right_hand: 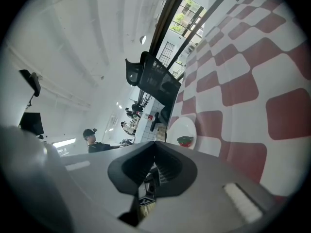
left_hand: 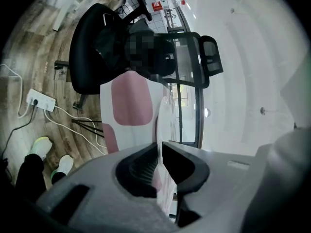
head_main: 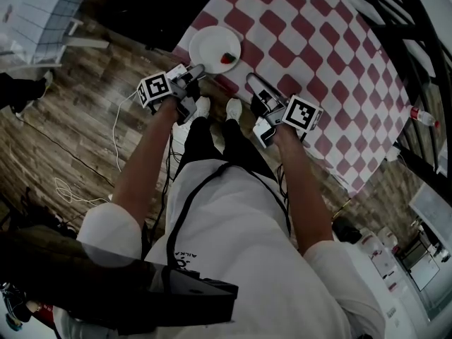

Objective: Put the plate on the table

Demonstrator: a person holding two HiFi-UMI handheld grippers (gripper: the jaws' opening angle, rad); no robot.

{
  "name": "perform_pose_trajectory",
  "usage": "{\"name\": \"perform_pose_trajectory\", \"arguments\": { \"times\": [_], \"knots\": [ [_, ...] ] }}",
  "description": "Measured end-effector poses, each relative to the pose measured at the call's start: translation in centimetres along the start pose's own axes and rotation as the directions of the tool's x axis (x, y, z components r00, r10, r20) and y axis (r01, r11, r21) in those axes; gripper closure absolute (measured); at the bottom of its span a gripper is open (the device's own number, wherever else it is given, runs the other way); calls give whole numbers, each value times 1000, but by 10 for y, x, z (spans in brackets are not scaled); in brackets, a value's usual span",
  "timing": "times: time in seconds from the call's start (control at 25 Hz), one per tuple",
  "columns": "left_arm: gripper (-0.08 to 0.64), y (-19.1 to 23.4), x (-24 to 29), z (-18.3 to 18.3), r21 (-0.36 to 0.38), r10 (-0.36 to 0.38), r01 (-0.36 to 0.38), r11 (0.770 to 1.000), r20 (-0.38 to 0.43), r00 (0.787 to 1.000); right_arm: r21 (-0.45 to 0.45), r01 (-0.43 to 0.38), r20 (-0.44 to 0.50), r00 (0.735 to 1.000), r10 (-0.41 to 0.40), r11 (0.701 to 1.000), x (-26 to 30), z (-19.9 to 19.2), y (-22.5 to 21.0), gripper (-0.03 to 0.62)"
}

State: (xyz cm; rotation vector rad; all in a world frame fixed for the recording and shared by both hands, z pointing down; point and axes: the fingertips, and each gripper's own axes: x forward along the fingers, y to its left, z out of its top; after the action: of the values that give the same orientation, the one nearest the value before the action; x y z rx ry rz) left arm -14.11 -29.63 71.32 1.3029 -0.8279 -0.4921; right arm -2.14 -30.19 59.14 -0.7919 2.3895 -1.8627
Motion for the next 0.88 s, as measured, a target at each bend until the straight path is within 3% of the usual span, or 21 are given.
{"name": "perform_pose_trajectory", "arguments": {
  "times": [0.4, 0.52, 0.68, 0.88],
  "knots": [
    [508, -1, 2, -1, -15, 136, -136, 991, -8, 991, 15, -27, 39, 999, 26, 1000, -10, 5, 16, 584],
    [487, -3, 5, 0, -21, 178, -179, 984, -14, 984, 50, -47, 59, 997, 44, 998, -15, 7, 20, 584],
    [445, -6, 11, -1, -3, 227, -227, 974, -32, 973, 21, -26, 65, 998, 25, 999, -26, 8, 16, 584],
    [392, -15, 13, -3, 0, 219, -219, 976, -32, 975, 21, -27, 75, 997, 25, 999, -36, 9, 17, 584]
  ]
}}
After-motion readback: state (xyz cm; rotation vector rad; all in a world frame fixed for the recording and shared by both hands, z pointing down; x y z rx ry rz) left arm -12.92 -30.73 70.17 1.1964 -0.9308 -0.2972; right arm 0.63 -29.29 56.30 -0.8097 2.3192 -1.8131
